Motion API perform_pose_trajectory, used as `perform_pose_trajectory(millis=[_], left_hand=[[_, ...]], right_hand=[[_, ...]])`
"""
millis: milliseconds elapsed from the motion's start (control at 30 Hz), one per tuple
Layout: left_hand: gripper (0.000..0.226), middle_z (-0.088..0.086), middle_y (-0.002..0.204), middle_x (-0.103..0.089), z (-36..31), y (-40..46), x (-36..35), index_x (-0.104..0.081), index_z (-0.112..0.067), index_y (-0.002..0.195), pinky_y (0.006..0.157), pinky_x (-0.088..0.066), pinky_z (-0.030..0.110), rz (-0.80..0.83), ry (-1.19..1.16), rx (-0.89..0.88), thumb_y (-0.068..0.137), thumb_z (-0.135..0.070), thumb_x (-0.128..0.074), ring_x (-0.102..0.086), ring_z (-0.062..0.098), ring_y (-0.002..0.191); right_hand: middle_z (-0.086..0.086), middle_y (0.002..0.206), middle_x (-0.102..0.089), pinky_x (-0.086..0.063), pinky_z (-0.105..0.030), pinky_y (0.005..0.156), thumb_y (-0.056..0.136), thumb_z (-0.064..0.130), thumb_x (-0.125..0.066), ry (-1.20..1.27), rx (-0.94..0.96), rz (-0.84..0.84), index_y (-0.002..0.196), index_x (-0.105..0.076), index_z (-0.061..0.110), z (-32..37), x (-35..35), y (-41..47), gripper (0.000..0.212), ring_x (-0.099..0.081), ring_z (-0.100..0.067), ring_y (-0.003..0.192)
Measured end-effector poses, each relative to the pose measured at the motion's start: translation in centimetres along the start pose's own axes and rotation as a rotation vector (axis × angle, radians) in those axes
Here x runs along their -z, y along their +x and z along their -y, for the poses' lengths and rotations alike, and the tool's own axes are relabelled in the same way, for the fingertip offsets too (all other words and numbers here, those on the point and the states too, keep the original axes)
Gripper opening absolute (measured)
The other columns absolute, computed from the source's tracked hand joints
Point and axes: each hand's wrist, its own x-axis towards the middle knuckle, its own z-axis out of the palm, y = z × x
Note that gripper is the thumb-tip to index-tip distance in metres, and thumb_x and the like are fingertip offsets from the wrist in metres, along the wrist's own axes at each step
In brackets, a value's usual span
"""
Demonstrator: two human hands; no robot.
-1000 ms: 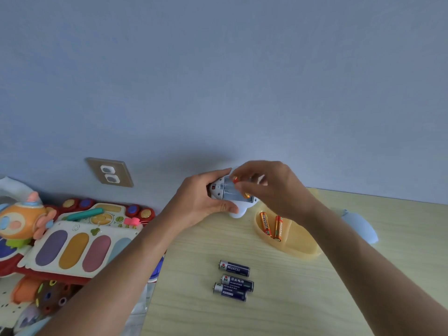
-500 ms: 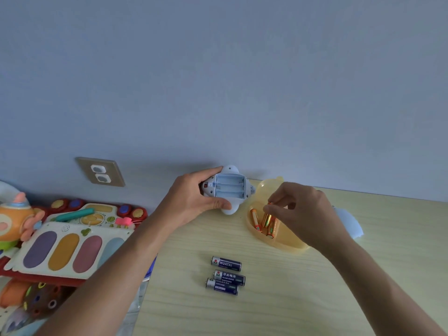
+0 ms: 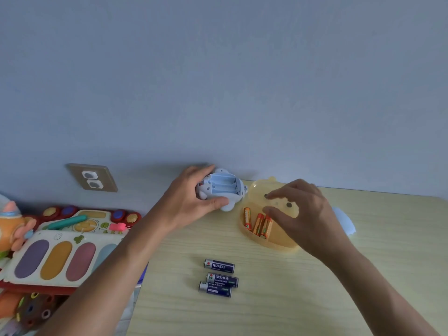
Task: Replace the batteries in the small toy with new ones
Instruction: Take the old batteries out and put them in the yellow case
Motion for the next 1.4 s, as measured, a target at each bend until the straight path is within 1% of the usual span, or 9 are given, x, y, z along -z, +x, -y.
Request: perform_pose_trajectory(millis=[100, 200, 300, 400, 633, 867, 1067, 1233, 1400], left_hand=[[0.105, -0.012, 0.144, -0.046, -0.6, 0.0, 0.1, -0.048, -0.023, 0.15, 0.11, -0.036, 0.024, -0.007, 0.159, -0.058, 0.063, -0.081, -0.066, -0.035, 0.006, 0.136], [0.126, -0.006, 0.154, -0.038, -3.2, 0.1, -0.1, -0.037, -0.022, 0.158, 0.12, -0.03, 0.038, -0.016, 0.406, -0.24, 0.056, -0.093, -0.057, -0.026, 0.013, 0.145], [0.147, -0.005, 0.164, -0.025, -6.1, 1.3, -0.9, -0.019, -0.02, 0.163, 0.129, -0.009, 0.041, 0.204, 0.694, -0.336, 0.044, -0.102, -0.051, -0.013, 0.018, 0.155], [0.156, -0.004, 0.169, -0.018, -7.4, 2.4, -1.9, -0.008, -0.018, 0.163, 0.129, 0.01, 0.044, 0.398, 0.836, -0.316, 0.041, -0.1, -0.061, 0.002, 0.019, 0.159], [0.14, -0.007, 0.156, -0.044, -7.6, 2.4, -2.6, -0.03, -0.025, 0.157, 0.126, 0.002, 0.042, 0.345, 0.818, -0.317, 0.041, -0.092, -0.072, -0.017, 0.018, 0.154], [0.151, -0.005, 0.149, -0.037, -7.1, 1.9, -3.3, -0.004, -0.02, 0.164, 0.121, -0.015, 0.03, 0.258, 0.703, -0.302, 0.05, -0.08, -0.081, -0.026, 0.018, 0.144], [0.109, -0.007, 0.128, -0.054, -7.0, 1.4, -3.4, -0.046, -0.026, 0.138, 0.107, -0.039, 0.029, 0.125, 0.559, -0.39, 0.046, -0.064, -0.092, -0.044, 0.015, 0.123], [0.073, -0.01, 0.116, -0.059, -7.3, 0.8, -4.3, -0.054, -0.027, 0.118, 0.096, -0.029, 0.018, 0.095, 0.497, -0.473, 0.061, -0.046, -0.094, -0.051, 0.012, 0.113], [0.053, -0.014, 0.113, -0.062, -7.5, 0.3, -4.7, -0.068, -0.033, 0.121, 0.088, -0.035, 0.017, 0.143, 0.468, -0.491, 0.073, -0.046, -0.088, -0.058, 0.005, 0.105]], right_hand=[[0.012, 0.126, -0.055, -0.042, -0.025, 0.101, 0.071, 0.064, -0.067, -0.045, -0.017, 0.092, 0.126, -0.063, 0.038, -0.7, 2.2, -0.5, 0.061, -0.045, -0.012, 0.123], [0.013, 0.158, -0.028, -0.021, -0.042, 0.122, 0.057, 0.085, -0.062, -0.174, -0.087, 0.365, 0.154, -0.015, 0.048, -1.3, 4.0, -1.0, 0.113, -0.013, -0.013, 0.149], [0.01, 0.167, -0.006, 0.008, -0.047, 0.124, 0.048, 0.091, -0.063, -0.247, -0.116, 0.519, 0.15, 0.023, 0.049, -1.8, 4.0, -1.3, 0.14, 0.015, -0.014, 0.153], [0.006, 0.167, -0.006, 0.016, -0.049, 0.121, 0.045, 0.086, -0.07, -0.253, -0.124, 0.52, 0.145, 0.032, 0.049, -1.9, 3.6, -1.4, 0.148, 0.018, -0.017, 0.153], [0.01, 0.156, -0.022, 0.006, -0.044, 0.124, 0.053, 0.076, -0.075, -0.216, -0.03, 0.38, 0.151, 0.029, 0.038, -2.9, 3.5, -1.7, 0.147, -0.001, -0.011, 0.151], [0.012, 0.159, -0.019, -0.009, -0.037, 0.125, 0.055, 0.061, -0.083, -0.128, -0.004, 0.254, 0.156, 0.015, 0.032, -4.4, 3.5, -1.8, 0.144, -0.013, -0.011, 0.149], [0.021, 0.135, -0.032, -0.029, -0.028, 0.111, 0.062, 0.035, -0.089, -0.028, 0.033, 0.191, 0.141, -0.024, 0.037, -4.9, 4.3, -2.6, 0.103, -0.035, -0.005, 0.128], [0.02, 0.125, -0.042, -0.039, -0.026, 0.106, 0.073, 0.02, -0.085, -0.072, 0.106, 0.185, 0.124, -0.031, 0.035, -4.9, 4.3, -3.0, 0.075, -0.044, -0.001, 0.116], [0.024, 0.129, -0.046, -0.049, -0.027, 0.09, 0.082, 0.036, -0.076, -0.014, 0.083, 0.225, 0.112, -0.047, 0.04, -4.9, 4.7, -3.4, 0.042, -0.056, -0.008, 0.111]])
